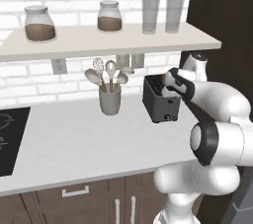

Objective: Start the toaster. Once the lever pops up, take the bread to the plate on the dining counter.

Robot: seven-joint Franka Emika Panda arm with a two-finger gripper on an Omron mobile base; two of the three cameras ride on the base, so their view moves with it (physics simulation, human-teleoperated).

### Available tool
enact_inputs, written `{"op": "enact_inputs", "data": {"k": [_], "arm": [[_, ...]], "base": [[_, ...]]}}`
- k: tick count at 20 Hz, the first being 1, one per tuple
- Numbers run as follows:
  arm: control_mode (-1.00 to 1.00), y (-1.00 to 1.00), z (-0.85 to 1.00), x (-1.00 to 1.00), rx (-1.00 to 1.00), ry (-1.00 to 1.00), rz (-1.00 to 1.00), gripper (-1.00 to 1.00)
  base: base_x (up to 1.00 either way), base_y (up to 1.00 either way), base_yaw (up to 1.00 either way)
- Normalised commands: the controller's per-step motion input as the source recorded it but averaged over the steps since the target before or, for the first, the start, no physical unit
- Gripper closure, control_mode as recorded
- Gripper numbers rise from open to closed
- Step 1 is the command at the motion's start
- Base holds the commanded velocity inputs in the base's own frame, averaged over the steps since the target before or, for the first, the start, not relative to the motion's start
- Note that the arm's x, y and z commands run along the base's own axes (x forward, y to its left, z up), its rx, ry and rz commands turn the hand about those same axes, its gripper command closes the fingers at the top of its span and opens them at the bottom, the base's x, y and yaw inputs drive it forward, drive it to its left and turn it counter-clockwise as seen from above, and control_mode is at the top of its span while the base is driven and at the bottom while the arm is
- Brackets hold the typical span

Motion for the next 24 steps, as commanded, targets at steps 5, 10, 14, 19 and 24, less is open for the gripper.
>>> {"op": "enact_inputs", "data": {"k": [5,10,14,19,24], "arm": [[-1.00,0.00,-0.16,0.26,0.00,0.00,0.00,1.00],[-1.00,0.00,-0.17,0.20,0.00,0.00,0.00,1.00],[-1.00,0.04,-0.21,0.08,-0.03,0.00,0.00,1.00],[-1.00,0.18,-0.22,0.03,-0.06,0.00,0.00,1.00],[-1.00,0.26,-0.45,0.01,-0.09,0.00,0.00,1.00]], "base": [[0.00,0.00,0.00],[0.00,0.00,0.00],[0.00,0.00,0.00],[0.00,0.00,0.00],[0.00,0.00,0.00]]}}
